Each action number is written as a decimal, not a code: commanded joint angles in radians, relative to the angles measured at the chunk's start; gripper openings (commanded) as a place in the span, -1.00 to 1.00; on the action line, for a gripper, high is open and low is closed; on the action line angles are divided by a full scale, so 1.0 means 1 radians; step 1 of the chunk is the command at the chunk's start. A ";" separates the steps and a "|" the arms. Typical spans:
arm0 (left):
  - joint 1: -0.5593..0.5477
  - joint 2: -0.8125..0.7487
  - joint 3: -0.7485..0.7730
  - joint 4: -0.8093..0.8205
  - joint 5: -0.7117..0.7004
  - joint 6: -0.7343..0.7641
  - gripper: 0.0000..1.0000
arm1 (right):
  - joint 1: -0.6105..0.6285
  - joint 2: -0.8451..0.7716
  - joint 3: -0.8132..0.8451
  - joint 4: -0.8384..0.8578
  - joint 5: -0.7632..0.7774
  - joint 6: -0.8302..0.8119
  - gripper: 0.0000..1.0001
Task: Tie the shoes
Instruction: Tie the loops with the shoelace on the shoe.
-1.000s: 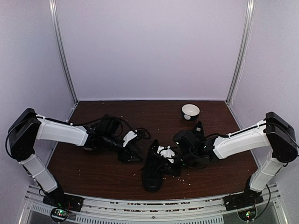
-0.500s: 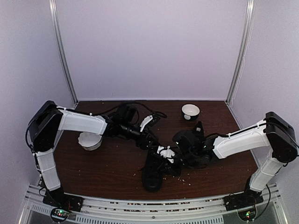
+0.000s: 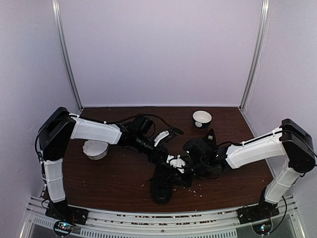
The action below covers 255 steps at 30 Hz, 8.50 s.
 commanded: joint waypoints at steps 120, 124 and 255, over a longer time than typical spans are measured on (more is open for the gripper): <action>-0.135 -0.326 -0.429 0.277 -0.428 0.721 0.70 | -0.142 0.042 0.113 0.035 -0.243 0.048 -1.00; -0.155 -0.270 -0.384 0.259 -0.476 0.671 0.52 | -0.141 0.036 0.108 0.036 -0.238 0.047 -1.00; -0.136 -0.226 -0.400 0.390 -0.495 0.418 -0.80 | -0.155 0.168 0.213 -0.043 -0.207 0.069 -0.68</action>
